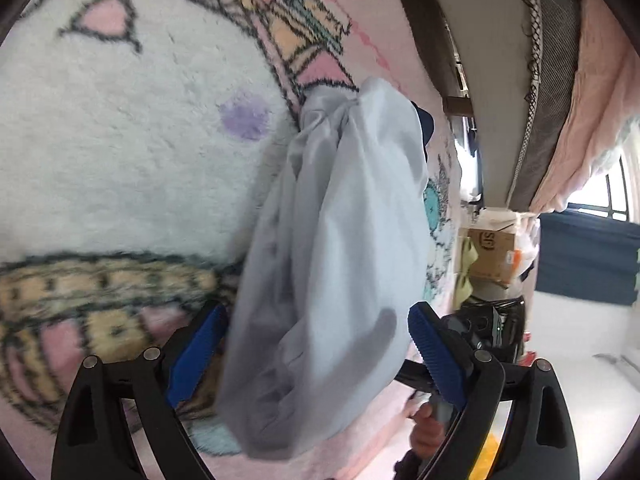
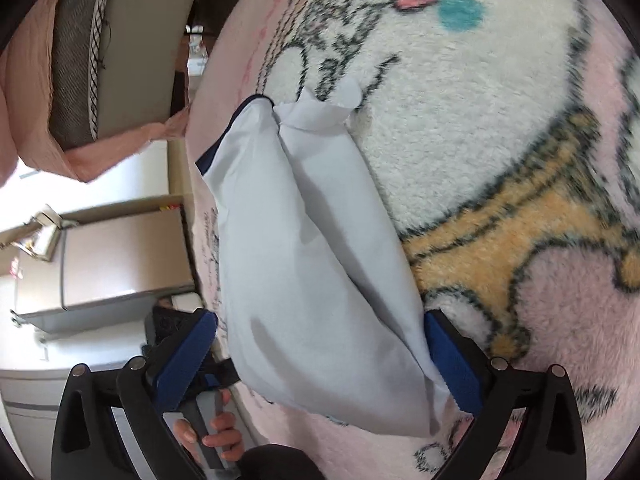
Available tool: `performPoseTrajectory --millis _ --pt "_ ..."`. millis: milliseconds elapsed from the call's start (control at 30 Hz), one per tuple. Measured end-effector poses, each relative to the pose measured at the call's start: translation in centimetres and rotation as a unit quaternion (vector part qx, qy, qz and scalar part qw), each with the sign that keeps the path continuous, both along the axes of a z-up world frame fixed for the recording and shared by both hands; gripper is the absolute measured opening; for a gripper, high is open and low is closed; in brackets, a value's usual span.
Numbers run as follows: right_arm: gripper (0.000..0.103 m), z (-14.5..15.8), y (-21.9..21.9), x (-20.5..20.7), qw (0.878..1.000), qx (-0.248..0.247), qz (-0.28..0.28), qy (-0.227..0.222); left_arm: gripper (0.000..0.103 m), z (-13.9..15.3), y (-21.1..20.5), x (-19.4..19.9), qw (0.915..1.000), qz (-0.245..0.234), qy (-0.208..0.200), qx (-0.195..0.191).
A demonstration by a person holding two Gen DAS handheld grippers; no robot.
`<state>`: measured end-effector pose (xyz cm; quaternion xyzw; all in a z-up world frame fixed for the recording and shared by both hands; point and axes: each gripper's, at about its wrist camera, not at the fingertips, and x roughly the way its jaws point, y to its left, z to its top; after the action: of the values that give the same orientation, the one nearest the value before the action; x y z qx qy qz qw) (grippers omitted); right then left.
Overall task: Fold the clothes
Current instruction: 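Close both grippers on the folded shirt and lift it together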
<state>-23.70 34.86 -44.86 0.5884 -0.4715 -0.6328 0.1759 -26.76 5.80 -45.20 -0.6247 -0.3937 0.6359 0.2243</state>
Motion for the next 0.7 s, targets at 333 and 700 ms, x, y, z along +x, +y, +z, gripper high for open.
performPoseTrajectory --millis 333,700 --pt "0.103 -0.6 -0.5 -2.4 0.999 -0.029 -0.010 -0.023 0.103 -0.3 1.6 -2.0 0.9998 -0.008 -0.012 0.015" --pt "0.103 -1.0 -0.6 -3.2 0.997 -0.050 -0.036 -0.038 0.103 -0.3 2.5 -3.3 0.9990 0.002 -0.011 0.043"
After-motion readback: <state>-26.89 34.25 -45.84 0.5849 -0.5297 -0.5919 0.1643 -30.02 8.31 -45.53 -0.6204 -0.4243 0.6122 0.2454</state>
